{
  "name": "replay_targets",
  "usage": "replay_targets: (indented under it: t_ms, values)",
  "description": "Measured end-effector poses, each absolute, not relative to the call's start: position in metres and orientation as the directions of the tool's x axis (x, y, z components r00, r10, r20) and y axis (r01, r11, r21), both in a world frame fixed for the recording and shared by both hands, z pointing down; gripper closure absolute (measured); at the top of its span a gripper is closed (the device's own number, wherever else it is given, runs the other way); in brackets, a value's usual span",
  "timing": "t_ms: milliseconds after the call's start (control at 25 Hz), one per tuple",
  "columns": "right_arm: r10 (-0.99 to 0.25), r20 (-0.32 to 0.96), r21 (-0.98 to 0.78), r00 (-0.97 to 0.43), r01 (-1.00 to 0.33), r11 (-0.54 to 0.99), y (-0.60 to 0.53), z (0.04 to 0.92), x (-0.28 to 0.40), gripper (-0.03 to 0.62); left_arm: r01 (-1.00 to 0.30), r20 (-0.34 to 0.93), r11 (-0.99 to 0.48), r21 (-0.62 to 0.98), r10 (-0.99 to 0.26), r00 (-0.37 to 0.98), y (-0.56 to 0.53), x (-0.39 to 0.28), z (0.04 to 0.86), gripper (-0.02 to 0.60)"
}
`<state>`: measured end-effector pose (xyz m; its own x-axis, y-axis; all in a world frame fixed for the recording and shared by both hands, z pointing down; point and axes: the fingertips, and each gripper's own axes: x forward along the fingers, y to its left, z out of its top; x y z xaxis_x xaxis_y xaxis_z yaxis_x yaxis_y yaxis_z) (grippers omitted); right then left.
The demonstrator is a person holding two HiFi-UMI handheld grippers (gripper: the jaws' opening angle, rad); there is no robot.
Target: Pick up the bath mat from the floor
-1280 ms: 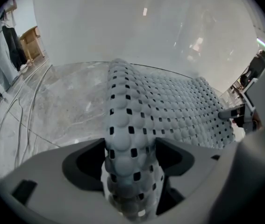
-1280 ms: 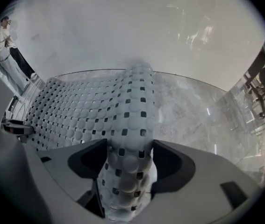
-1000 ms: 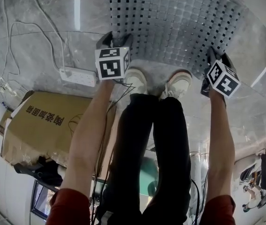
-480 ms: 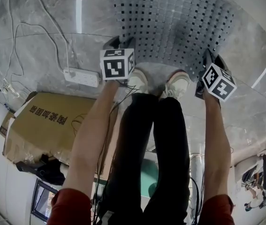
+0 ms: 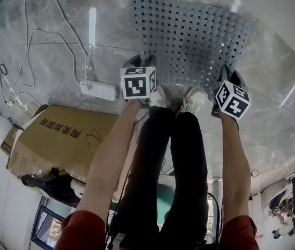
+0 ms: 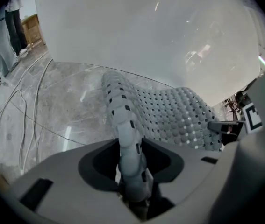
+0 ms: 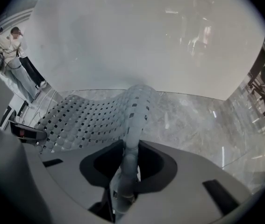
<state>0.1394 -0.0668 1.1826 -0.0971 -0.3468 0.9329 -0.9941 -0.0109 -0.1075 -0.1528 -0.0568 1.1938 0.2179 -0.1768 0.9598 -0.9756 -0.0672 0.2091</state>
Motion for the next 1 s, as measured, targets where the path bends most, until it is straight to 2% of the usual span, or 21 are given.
replay_targets:
  t_ms: [400,1000]
  values:
    - [-0.339,0.935,-0.091,-0.100,-0.995,0.042,-0.048,1.121,0.138,0.510,-0.973,0.962,-0.037,0.227,-0.148,0.230,-0.033,-0.141,1.137,0.447]
    - [-0.396,0.913,-0.105,-0.103,-0.994,0.018,-0.032,0.975,0.139,0.516,-0.972,0.954,-0.070,0.224,-0.187,0.234,-0.029,-0.131,0.989,0.459]
